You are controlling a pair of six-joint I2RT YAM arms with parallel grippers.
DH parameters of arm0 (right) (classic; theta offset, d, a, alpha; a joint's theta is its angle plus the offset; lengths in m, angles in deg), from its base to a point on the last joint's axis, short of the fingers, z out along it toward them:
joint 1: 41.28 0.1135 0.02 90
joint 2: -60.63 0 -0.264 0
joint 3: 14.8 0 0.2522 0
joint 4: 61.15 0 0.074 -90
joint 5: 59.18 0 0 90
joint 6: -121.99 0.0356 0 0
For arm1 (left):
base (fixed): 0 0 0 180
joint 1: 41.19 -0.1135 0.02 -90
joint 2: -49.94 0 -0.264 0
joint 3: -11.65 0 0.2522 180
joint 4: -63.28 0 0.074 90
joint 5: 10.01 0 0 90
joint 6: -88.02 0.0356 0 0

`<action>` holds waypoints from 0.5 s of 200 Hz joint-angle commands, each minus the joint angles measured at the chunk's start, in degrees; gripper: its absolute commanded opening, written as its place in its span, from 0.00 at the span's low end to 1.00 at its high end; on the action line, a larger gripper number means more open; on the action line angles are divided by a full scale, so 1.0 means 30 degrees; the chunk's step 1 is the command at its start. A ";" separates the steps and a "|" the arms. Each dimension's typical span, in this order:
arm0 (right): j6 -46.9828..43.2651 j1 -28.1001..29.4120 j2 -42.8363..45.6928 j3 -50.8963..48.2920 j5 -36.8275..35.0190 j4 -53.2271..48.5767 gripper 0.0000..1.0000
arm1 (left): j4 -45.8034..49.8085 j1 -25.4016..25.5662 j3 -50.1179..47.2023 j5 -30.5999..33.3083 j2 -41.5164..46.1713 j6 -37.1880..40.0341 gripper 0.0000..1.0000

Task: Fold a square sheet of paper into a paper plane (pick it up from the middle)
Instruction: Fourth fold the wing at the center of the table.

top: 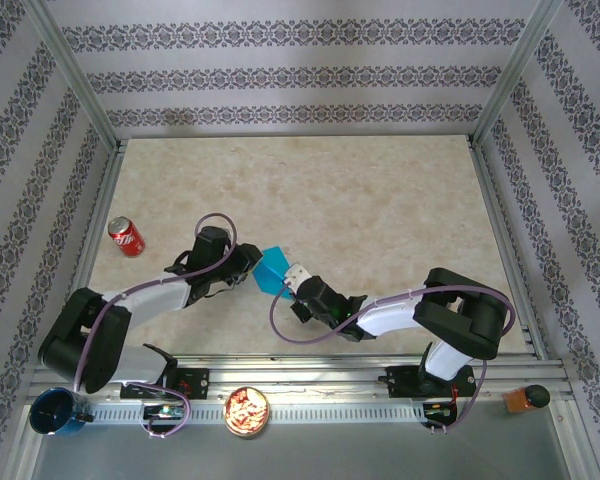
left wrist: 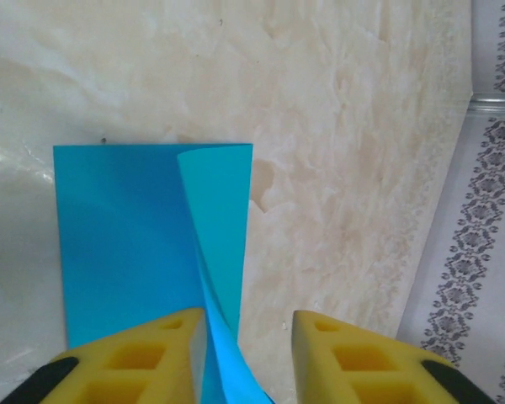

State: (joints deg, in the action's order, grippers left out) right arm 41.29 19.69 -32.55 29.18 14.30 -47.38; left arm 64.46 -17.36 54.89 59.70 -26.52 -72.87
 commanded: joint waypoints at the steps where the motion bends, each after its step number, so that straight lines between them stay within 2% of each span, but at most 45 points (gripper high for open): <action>1: 0.1621 -0.0450 -0.0371 0.0240 0.1501 -0.0176 0.04 | 0.1402 -0.0401 -0.0007 0.0725 0.0841 0.0425 0.35; 42: 0.3344 -0.1300 -0.0565 0.0481 0.3726 -0.0225 0.02 | 0.1823 -0.0561 -0.0387 0.1198 0.1853 0.0475 0.36; 100: 0.4554 -0.1974 -0.0738 0.0528 0.5524 0.0249 0.01 | 0.1437 -0.0586 -0.0614 0.1019 0.1971 0.0321 0.36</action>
State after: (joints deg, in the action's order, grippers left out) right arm 51.74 14.69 -33.82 29.62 26.76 -47.36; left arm 67.71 -18.19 53.97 62.13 -21.41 -72.70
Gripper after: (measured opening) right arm 0.064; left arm 0.360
